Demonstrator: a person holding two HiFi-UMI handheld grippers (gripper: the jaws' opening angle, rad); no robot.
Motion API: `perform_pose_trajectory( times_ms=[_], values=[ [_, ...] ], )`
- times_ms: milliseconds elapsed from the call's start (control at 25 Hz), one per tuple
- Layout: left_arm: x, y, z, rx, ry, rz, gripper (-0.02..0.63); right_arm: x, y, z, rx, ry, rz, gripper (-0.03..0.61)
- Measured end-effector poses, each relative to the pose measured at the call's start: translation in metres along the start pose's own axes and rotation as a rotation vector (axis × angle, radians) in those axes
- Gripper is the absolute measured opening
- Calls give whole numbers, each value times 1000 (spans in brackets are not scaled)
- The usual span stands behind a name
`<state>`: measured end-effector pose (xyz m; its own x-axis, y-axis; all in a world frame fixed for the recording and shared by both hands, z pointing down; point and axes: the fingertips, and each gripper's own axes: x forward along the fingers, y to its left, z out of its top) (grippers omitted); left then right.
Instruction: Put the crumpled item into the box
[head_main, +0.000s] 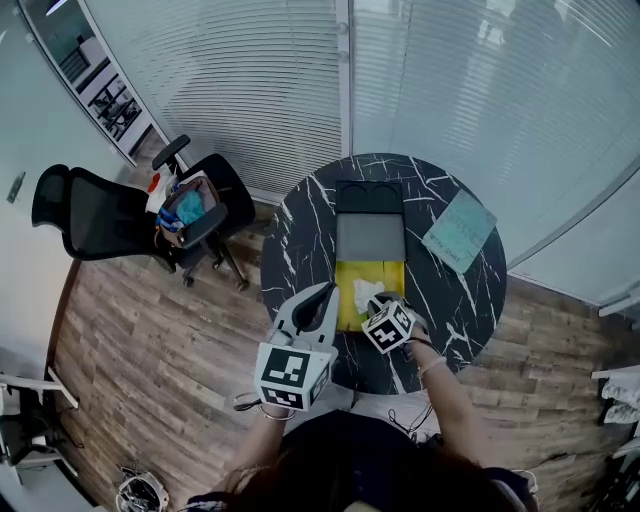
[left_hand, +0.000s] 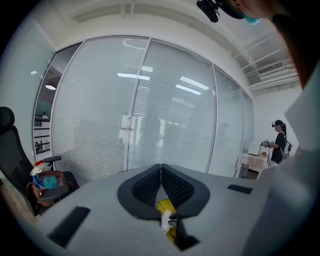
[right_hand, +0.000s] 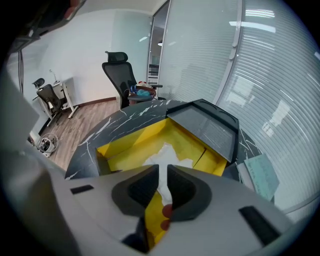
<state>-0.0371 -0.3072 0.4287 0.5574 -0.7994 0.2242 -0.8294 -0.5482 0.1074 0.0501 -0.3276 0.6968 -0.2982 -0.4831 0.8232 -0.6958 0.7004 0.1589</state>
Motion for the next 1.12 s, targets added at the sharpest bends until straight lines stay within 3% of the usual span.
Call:
perform_pose_trajectory(
  times_ms=[1120],
  values=[
    [-60,-35,7,35,-46,-2,28,-124,9,49,137,-311,-157,28]
  ],
)
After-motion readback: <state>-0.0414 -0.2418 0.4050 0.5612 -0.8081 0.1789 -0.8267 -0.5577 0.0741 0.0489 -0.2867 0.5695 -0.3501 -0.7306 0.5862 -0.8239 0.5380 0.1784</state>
